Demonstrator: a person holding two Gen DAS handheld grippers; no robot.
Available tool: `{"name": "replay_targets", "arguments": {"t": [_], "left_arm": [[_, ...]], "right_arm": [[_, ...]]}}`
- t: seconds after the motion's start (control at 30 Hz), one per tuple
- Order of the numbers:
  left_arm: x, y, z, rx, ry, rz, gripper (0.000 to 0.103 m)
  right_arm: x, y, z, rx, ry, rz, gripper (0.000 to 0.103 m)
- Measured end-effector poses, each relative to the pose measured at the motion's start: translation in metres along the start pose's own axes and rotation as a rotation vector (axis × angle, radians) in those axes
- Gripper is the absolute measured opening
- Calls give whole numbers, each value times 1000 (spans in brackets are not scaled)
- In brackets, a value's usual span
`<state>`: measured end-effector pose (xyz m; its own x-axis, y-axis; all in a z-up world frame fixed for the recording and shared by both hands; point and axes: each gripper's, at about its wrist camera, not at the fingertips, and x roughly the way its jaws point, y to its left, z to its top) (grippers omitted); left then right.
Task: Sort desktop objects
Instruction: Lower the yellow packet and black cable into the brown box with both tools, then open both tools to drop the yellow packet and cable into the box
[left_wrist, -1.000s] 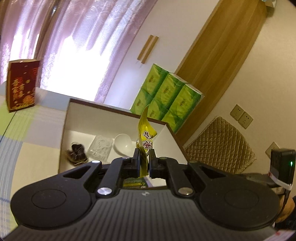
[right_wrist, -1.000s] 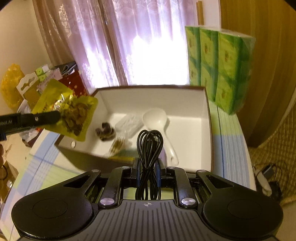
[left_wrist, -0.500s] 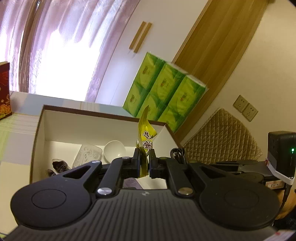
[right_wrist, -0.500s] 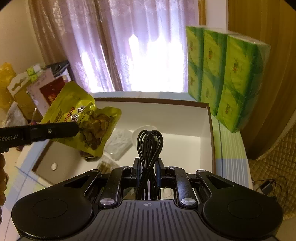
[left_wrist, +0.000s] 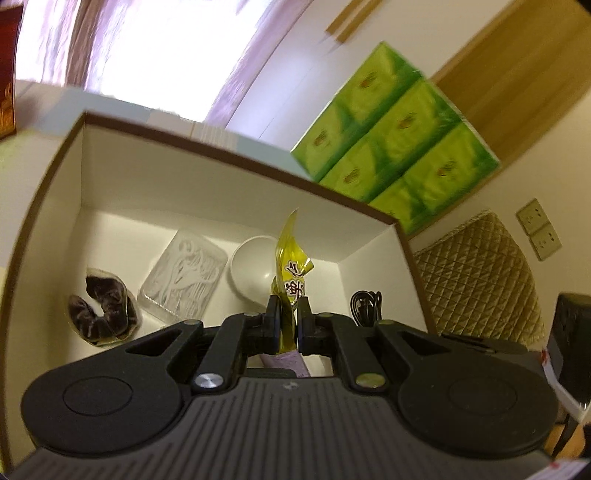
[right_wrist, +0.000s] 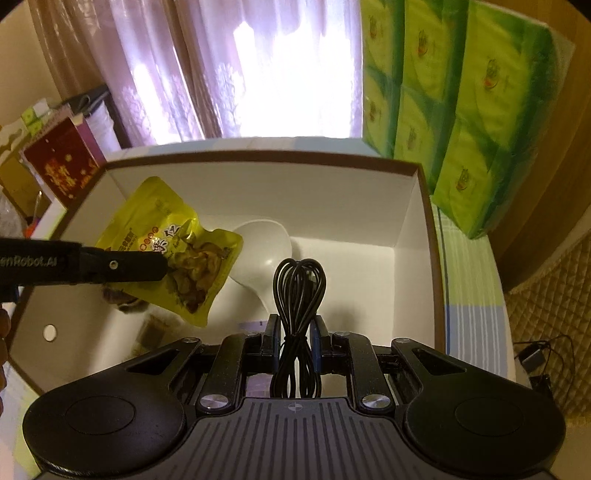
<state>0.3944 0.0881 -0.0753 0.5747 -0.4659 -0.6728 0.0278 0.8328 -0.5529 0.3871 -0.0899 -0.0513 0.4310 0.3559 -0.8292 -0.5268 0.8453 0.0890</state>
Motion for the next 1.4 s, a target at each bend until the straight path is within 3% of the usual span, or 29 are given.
{"name": "replay_targets", "arguments": {"t": [0.4,0.5,0.57,1.0,1.23,1.27,1.3,1.33,1.4], "left_arm": [[42,15,1,-122,124,57,5],[44,18,0,-128,131,87,11],[43,18,0,-126,133,93,21],[17,-4,9,87,112,132,29],[6,-16,6,201,100,169,47],[5,-17,5,215,96,176,49],[5,-18,5,231,91,179,50],[4,-20,5,245,87,184,52],[3,-24,4,275,74,198,59]], "right_arm": [[22,-10,9,8,45,-12,13],[24,-11,10,4,51,-11,13],[26,-12,10,2,55,-12,13],[38,-13,10,3,66,-20,13],[33,-12,11,-11,17,0,15],[32,-11,11,-19,12,3,17],[31,-9,11,-28,9,6,26],[29,-8,11,-35,5,8,44],[23,-5,8,-49,-16,10,58]]}}
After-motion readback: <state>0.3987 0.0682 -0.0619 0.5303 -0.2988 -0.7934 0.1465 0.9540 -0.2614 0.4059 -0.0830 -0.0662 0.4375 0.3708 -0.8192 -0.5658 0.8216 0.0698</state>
